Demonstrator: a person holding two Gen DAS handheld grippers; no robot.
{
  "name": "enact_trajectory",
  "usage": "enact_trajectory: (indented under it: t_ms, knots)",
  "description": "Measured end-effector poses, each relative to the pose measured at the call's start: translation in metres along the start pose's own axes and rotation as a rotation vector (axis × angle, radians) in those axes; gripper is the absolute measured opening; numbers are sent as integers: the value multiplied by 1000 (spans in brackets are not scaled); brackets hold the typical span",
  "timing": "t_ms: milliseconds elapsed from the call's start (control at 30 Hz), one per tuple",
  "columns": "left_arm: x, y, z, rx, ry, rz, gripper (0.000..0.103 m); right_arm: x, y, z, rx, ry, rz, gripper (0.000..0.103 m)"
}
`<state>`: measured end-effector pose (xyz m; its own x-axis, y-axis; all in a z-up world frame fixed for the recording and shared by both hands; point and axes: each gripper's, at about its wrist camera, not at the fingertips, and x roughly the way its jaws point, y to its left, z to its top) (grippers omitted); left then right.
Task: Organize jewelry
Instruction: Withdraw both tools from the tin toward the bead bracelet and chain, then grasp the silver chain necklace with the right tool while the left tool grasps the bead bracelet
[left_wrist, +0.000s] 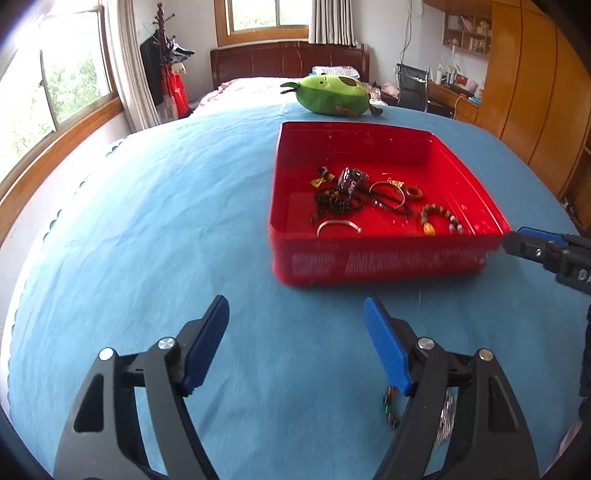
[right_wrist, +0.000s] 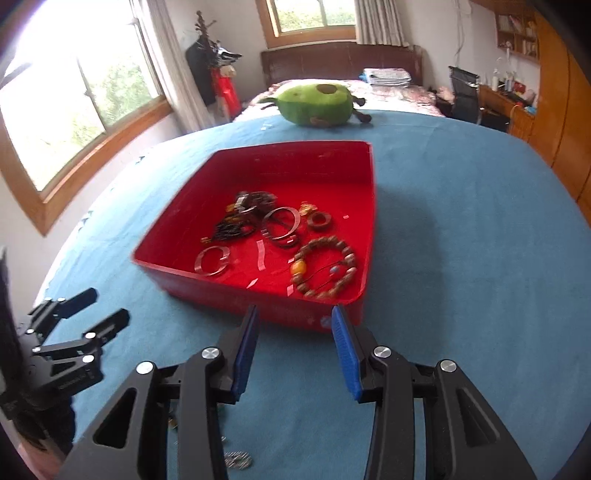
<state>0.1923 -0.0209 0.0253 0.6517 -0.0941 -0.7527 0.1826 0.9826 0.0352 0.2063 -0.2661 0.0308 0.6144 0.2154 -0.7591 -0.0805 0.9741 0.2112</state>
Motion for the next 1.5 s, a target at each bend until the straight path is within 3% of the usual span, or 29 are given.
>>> enact_trajectory:
  t_ms: [300,600,800,1100,1500]
  knots:
    - [-48,6,-42,-1,-74,19,79,-22,24,-53,-56,13,48,41]
    - [-60,5,-65,3,-58,-6,86,-25,45,-85,-91,63,98,41]
    - [-51,21,-68,-32,-23,6,91,-19,54,-96,-101,103,99,41]
    - [-15,50,-72,-120,51,9,93,1,64,-110,-97,183,95,51]
    - [-2,61,-76,-142,55,7,93,32,92,-112,-190,234,43,65]
